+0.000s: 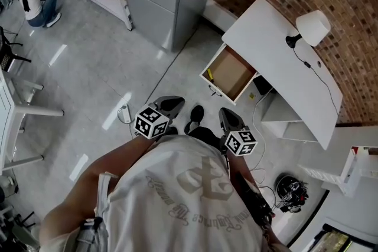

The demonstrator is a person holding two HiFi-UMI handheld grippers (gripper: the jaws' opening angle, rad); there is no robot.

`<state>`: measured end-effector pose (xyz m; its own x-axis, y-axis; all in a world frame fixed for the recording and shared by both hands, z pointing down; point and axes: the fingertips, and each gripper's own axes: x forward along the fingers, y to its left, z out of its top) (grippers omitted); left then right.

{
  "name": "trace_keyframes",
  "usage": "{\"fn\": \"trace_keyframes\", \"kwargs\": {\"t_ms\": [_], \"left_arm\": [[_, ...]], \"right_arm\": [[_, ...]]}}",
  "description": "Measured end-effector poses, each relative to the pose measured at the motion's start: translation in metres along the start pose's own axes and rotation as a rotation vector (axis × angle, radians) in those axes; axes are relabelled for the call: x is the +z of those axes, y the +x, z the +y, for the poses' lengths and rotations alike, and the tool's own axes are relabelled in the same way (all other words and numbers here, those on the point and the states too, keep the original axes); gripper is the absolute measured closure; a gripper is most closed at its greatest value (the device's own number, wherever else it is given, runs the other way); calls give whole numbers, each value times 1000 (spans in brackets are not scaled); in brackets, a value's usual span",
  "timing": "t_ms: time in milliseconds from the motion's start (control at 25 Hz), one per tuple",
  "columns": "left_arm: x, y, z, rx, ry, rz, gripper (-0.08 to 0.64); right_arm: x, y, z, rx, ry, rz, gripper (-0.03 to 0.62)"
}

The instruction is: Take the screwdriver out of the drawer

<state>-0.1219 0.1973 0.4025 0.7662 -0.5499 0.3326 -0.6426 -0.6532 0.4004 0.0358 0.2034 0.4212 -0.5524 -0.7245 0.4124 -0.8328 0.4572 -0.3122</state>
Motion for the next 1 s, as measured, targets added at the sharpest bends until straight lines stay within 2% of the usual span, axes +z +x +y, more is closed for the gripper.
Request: {"fn": "trace_keyframes", "kwargs": {"t_ms": [160,360,760,1000], "left_arm": [[5,4,18,46,-10,-2,549],[21,24,32,67,-7,-2,548],[56,96,38,39,11,46,548],[66,136,44,42,3,70,549]], "right_arm": [[5,23,-6,42,-6,12,585],[19,44,-25,66,-14,18,586],[53,69,-93,63,-3,33,585],[56,84,-134,65,21,53,585]]}}
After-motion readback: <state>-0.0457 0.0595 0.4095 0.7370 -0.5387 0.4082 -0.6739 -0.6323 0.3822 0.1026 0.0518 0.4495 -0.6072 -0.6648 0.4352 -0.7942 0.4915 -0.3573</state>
